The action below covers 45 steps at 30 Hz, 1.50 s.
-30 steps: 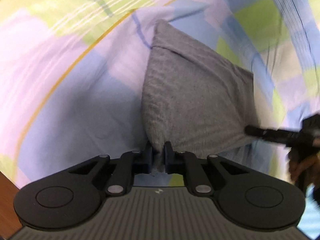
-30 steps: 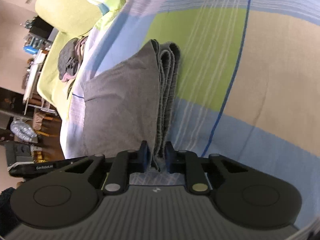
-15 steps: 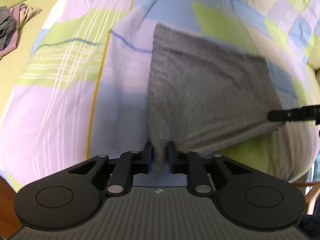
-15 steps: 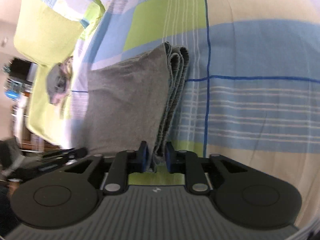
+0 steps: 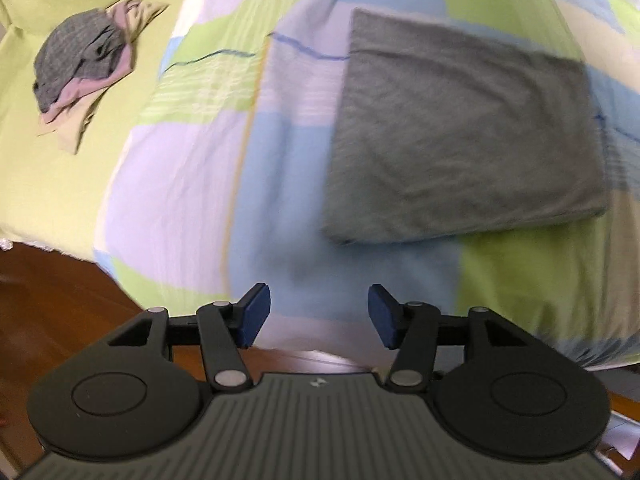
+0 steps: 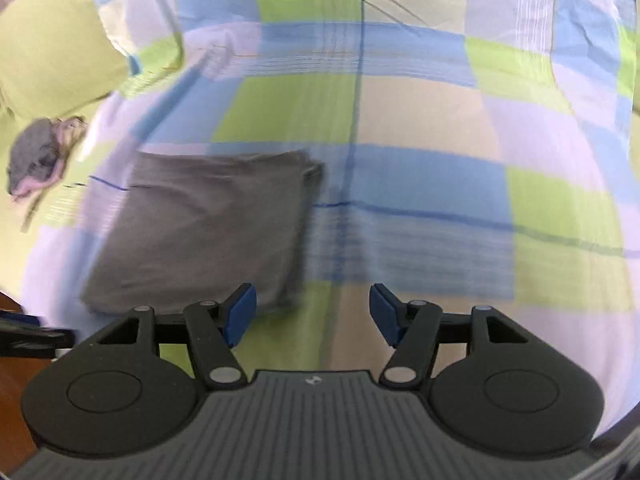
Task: Fold clothes
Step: 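Move both grippers toward the folded grey pants bundle, then grasp the folded pants edge with the left gripper while the right gripper grasps beside it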
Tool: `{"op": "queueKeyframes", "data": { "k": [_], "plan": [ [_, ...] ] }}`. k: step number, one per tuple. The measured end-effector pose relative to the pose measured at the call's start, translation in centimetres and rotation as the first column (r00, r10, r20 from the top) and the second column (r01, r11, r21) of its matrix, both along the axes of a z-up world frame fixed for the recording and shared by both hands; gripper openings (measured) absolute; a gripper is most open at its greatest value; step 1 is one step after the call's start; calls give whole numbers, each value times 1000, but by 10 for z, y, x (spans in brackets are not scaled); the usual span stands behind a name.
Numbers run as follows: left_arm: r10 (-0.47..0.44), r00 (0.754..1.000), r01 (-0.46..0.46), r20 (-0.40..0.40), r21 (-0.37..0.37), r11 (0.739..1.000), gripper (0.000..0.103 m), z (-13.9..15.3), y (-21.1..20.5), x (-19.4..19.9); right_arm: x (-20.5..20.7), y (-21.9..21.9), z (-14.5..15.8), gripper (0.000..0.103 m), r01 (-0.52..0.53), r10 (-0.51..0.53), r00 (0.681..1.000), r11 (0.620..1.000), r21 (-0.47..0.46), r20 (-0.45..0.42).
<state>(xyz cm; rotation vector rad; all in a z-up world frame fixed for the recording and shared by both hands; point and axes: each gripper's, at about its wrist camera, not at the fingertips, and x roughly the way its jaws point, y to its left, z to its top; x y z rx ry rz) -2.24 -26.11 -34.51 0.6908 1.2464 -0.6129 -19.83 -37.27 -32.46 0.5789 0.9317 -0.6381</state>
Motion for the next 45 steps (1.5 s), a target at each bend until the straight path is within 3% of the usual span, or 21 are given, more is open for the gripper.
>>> {"op": "queueKeyframes", "data": {
  "k": [8, 20, 24, 26, 31, 33, 36, 38, 39, 41, 44, 45],
  "plan": [
    [-4, 1000, 6, 25, -66, 998, 59, 21, -5, -26, -14, 28, 25, 63, -51, 53, 998, 998, -42, 44],
    [-17, 997, 17, 75, 4, 1000, 60, 7, 13, -75, -68, 62, 39, 65, -173, 184, 980, 976, -135, 72],
    [-27, 998, 27, 60, 14, 1000, 61, 5, 21, -68, -74, 73, 37, 65, -232, 246, 967, 958, -171, 67],
    [18, 1000, -19, 24, 17, 1000, 61, 8, 37, -38, -65, 83, 31, 63, -322, 343, 936, 924, -207, 74],
    [45, 997, -47, 63, 38, 998, 61, 18, 51, 27, 4, 116, 0, 60, -521, 570, 820, 782, -341, 55],
    [51, 998, -51, 35, 19, 998, 61, 19, 48, 59, 32, 129, -13, 60, -571, 627, 778, 725, -385, 28],
    [55, 998, -56, -31, -22, 998, 61, 16, 41, 91, 95, 162, -55, 59, -666, 727, 678, 546, -509, -108],
    [59, 994, -64, -93, -55, 996, 61, 11, 33, 106, 114, 170, -74, 57, -689, 737, 655, 490, -534, -168],
    [64, 988, -76, -141, -80, 994, 61, 8, 27, 114, 125, 172, -87, 42, -701, 735, 648, 472, -535, -199],
    [76, 966, -111, -246, -129, 985, 62, 0, 16, 128, 129, 168, -92, 8, -704, 745, 642, 480, -524, -181],
    [91, 921, -170, -380, -181, 969, 67, -14, -1, 146, 124, 161, -79, 7, -657, 715, 680, 494, -569, -164],
    [105, 905, -195, -413, -181, 964, 67, -21, -6, 153, 122, 161, -75, 7, -658, 715, 679, 490, -572, -168]
  ]
}}
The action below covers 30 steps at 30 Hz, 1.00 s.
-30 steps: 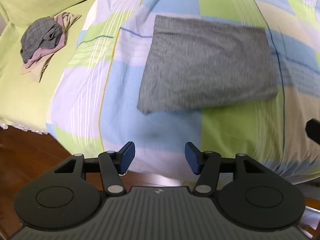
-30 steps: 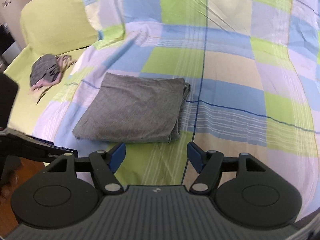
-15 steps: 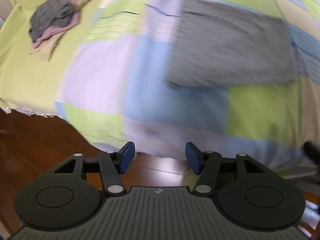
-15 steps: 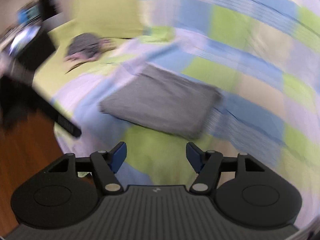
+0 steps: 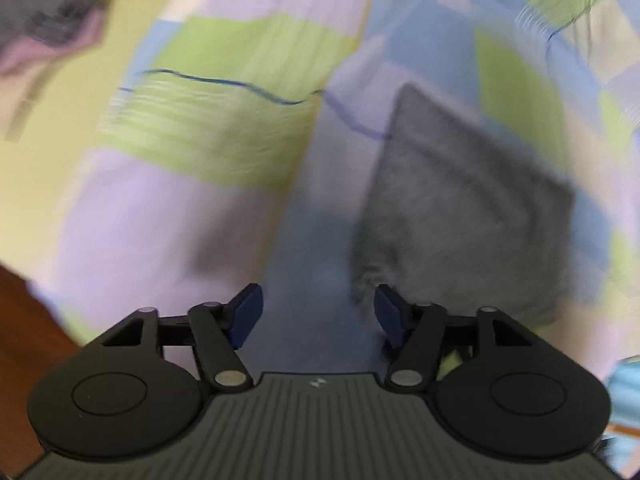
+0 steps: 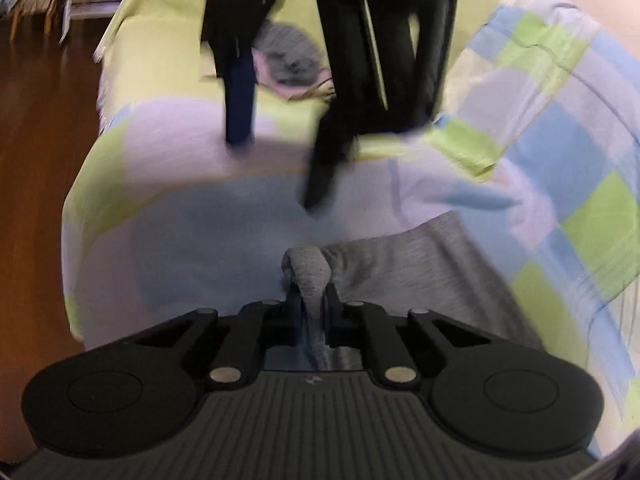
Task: Fold clothes
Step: 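Grasp the folded pants edge with the left gripper while the right gripper grasps beside it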
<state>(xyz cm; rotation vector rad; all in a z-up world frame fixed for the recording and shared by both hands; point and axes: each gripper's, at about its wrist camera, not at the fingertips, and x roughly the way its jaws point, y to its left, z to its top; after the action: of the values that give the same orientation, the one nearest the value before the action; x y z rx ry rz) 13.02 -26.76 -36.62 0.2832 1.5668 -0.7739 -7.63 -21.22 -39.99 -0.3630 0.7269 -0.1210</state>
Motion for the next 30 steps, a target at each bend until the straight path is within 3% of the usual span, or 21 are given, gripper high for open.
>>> {"op": "queueKeyframes", "data": {
  "k": [5, 8, 9, 10, 11, 12, 14, 15, 16, 18, 20, 22, 25, 27, 28, 29, 30],
  "plan": [
    [55, 983, -63, -173, -38, 997, 67, -28, -17, 13, -10, -3, 14, 7, -8, 8, 1000, 1000, -19, 14],
    [56, 975, -71, -217, -62, 996, 62, -39, -26, 7, -14, -3, 20, 8, -7, 8, 999, 1000, -25, 45],
    [56, 971, -74, -231, -70, 995, 42, -42, -29, 6, -15, -4, 21, 8, -2, 3, 999, 1000, -16, 43],
    [53, 969, -74, -242, -78, 994, 19, -46, -32, 4, -17, -5, 22, 16, 3, -2, 999, 1000, -5, 41],
    [26, 976, -44, -216, -80, 996, 4, -47, -35, 0, -18, -6, 23, 33, 11, -11, 999, 1000, 12, 30],
    [5, 981, -22, -192, -85, 996, 4, -48, -36, -3, -26, -14, 28, 42, 50, -52, 998, 997, 63, 21],
    [-9, 984, -9, -176, -99, 995, 5, -47, -36, -6, -41, -42, 39, 42, 174, -177, 984, 967, 188, -1],
    [-14, 985, -3, -171, -100, 995, 5, -48, -35, -7, -49, -62, 45, 42, 256, -261, 965, 931, 260, -16],
    [-18, 986, 1, -167, -100, 995, 6, -49, -34, -7, -58, -87, 49, 42, 361, -369, 929, 868, 341, -43],
    [-4, 983, -14, -182, -98, 995, 8, -51, -33, -6, -74, -140, 50, 43, 525, -547, 831, 706, 475, -105],
    [6, 981, -23, -192, -90, 996, 10, -53, -34, -5, -87, -178, 42, 43, 594, -639, 754, 564, 574, -152],
    [-6, 982, -9, -187, -81, 997, 10, -54, -38, -6, -99, -221, 22, 43, 599, -676, 699, 378, 706, -232],
    [-34, 983, 21, -180, -74, 997, 11, -55, -42, -8, -103, -246, -3, 43, 582, -653, 697, 276, 765, -296],
    [-33, 981, 19, -189, -73, 997, 12, -58, -43, -7, -110, -249, -11, 41, 557, -645, 701, 231, 798, -303],
    [-26, 979, 11, -201, -75, 997, 13, -60, -42, -6, -113, -251, -15, 38, 541, -641, 704, 205, 816, -306],
    [-16, 976, -1, -216, -77, 997, 13, -63, -41, -4, -119, -252, -21, 29, 500, -608, 728, 156, 852, -316],
    [-12, 975, -6, -220, -79, 997, 13, -63, -43, -4, -122, -246, -23, 23, 490, -585, 742, 142, 860, -326]
  ]
}}
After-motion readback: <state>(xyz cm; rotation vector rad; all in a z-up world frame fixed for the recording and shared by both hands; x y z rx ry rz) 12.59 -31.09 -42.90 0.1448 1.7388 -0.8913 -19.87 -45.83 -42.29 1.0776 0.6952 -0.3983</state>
